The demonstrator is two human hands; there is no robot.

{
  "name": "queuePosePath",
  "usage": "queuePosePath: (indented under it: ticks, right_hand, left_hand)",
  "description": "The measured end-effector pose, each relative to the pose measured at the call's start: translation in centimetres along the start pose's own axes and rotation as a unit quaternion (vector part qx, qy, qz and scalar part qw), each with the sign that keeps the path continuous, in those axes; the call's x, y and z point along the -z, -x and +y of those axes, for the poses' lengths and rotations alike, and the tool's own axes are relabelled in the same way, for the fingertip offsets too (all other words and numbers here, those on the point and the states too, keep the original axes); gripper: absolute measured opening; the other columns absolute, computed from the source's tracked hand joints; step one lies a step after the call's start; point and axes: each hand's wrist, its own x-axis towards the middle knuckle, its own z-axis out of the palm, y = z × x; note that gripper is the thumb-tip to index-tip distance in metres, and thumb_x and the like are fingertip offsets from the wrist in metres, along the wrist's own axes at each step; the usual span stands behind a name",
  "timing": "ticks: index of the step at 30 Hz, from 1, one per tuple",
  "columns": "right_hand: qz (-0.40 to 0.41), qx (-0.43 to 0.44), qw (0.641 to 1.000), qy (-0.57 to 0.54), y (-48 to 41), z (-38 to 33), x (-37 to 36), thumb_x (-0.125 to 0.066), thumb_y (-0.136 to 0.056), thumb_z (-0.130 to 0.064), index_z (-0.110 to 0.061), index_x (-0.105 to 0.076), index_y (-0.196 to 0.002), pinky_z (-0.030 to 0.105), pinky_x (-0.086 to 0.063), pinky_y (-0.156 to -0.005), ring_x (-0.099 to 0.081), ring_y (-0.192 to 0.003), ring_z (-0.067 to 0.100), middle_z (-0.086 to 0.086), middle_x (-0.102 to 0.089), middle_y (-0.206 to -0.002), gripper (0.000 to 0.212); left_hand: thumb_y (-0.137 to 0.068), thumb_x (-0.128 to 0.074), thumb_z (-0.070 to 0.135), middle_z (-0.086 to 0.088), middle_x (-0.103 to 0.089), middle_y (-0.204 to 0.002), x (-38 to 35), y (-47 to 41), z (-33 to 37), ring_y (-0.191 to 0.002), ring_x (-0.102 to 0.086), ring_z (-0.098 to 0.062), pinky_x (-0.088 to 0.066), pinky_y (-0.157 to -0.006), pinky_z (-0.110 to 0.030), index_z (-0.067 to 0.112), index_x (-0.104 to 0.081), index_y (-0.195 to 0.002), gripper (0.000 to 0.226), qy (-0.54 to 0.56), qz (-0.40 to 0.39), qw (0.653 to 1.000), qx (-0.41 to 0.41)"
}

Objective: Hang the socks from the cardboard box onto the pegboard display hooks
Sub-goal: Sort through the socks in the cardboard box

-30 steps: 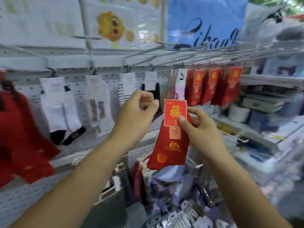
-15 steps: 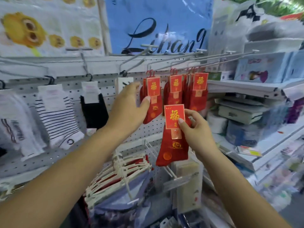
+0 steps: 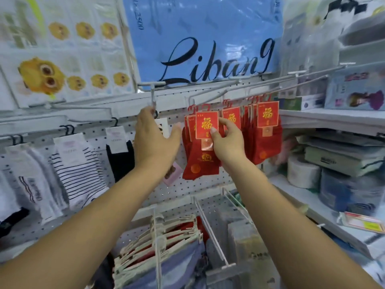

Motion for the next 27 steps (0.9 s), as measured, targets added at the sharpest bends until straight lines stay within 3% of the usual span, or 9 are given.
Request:
queuePosePath:
  ticks: [2, 6, 9, 11, 14, 17, 21, 24, 27]
  right_hand:
    - [-0.02, 0.001, 1.0, -0.015, -0.7, -0.3, -0.3, -0.059, -0.102, -0.022, -0.026, -0.057, -0.134, 0.027, -0.059, -0.088, -0.06, -0.108, 0.006, -0.007, -0.059, -0.128, 0.033]
    - [-0.049, 0.016, 0.999, -0.002, -1.2, 0.1, -0.9, -0.058, -0.102, -0.021, -0.028, -0.058, -0.135, 0.043, -0.058, -0.092, -0.062, -0.111, 0.014, 0.0, -0.061, -0.133, 0.034]
    - [-0.078, 0.023, 0.996, 0.021, -1.4, 1.1, -0.9, -0.057, -0.103, -0.02, -0.03, -0.058, -0.137, 0.024, -0.059, -0.076, -0.063, -0.097, 0.005, -0.002, -0.062, -0.13, 0.035]
    - [-0.084, 0.026, 0.996, 0.03, -1.5, 1.5, -0.7, -0.055, -0.104, -0.018, -0.027, -0.057, -0.138, 0.008, -0.049, -0.062, -0.058, -0.088, -0.004, -0.007, -0.061, -0.124, 0.035]
    - [-0.095, 0.032, 0.993, 0.057, -1.8, 1.7, -0.4, -0.052, -0.105, -0.018, -0.026, -0.054, -0.144, 0.002, -0.043, -0.061, -0.052, -0.087, -0.012, -0.011, -0.059, -0.122, 0.039]
    - [-0.116, 0.037, 0.988, 0.091, -1.4, 1.3, 0.2, -0.052, -0.105, -0.018, -0.027, -0.047, -0.149, 0.012, -0.049, -0.075, -0.056, -0.099, -0.004, -0.011, -0.056, -0.126, 0.045]
    - [-0.126, 0.02, 0.981, 0.144, 0.6, 0.9, 1.5, -0.056, -0.103, -0.023, -0.03, -0.037, -0.154, 0.045, -0.052, -0.104, -0.053, -0.13, 0.021, 0.001, -0.049, -0.149, 0.055]
    - [-0.123, 0.029, 0.975, 0.185, 3.2, 0.6, 2.7, -0.058, -0.102, -0.026, -0.028, -0.037, -0.154, 0.045, -0.05, -0.106, -0.053, -0.13, 0.021, 0.0, -0.048, -0.149, 0.056]
    - [-0.125, 0.061, 0.958, 0.25, 6.4, 0.4, 4.0, -0.064, -0.098, -0.035, -0.028, -0.044, -0.15, 0.04, -0.045, -0.11, -0.052, -0.132, 0.018, 0.0, -0.051, -0.148, 0.056]
  left_hand:
    - [-0.091, -0.07, 0.038, -0.002, -0.054, -0.136, 0.0, -0.1, -0.2, -0.124, -0.053, -0.021, -0.044, -0.095, -0.032, 0.017, -0.043, -0.139, 0.059, 0.007, -0.007, 1.0, -0.015]
    - [-0.092, -0.071, 0.032, 0.001, -0.052, -0.143, 0.1, -0.6, -1.0, -0.133, -0.047, -0.018, -0.042, -0.109, -0.036, 0.019, -0.041, -0.144, 0.062, -0.007, -0.023, 0.999, -0.049]
    - [-0.091, -0.072, 0.029, 0.002, -0.051, -0.144, 0.3, -0.7, -1.6, -0.134, -0.046, -0.016, -0.04, -0.109, -0.032, 0.018, -0.04, -0.145, 0.063, -0.016, -0.032, 0.997, -0.066]
    - [-0.091, -0.072, 0.029, 0.0, -0.049, -0.147, 0.4, -0.7, -1.9, -0.136, -0.045, -0.017, -0.038, -0.11, -0.031, 0.017, -0.039, -0.147, 0.066, -0.022, -0.04, 0.996, -0.074]
    - [-0.092, -0.07, 0.029, -0.001, -0.045, -0.151, 0.5, -0.6, -2.2, -0.137, -0.045, -0.02, -0.041, -0.111, -0.037, 0.018, -0.033, -0.151, 0.07, -0.029, -0.058, 0.995, -0.076]
    - [-0.092, -0.069, 0.027, -0.001, -0.041, -0.153, 0.7, -0.4, -2.3, -0.132, -0.051, -0.027, -0.049, -0.104, -0.05, 0.027, -0.025, -0.153, 0.075, -0.026, -0.08, 0.994, -0.066]
    - [-0.094, -0.066, 0.025, 0.002, -0.039, -0.157, 1.6, 0.8, -2.3, -0.136, -0.048, -0.023, -0.046, -0.109, -0.049, 0.031, -0.023, -0.157, 0.077, 0.004, -0.094, 0.994, -0.05]
    - [-0.096, -0.063, 0.024, 0.001, -0.037, -0.159, 3.1, 2.7, -3.0, -0.142, -0.041, -0.021, -0.037, -0.116, -0.041, 0.025, -0.026, -0.158, 0.072, 0.005, -0.119, 0.992, -0.049]
    - [-0.096, -0.062, 0.023, 0.0, -0.04, -0.158, 5.2, 5.3, -3.4, -0.143, -0.038, -0.018, -0.03, -0.111, -0.027, 0.02, -0.035, -0.155, 0.064, -0.006, -0.14, 0.987, -0.074]
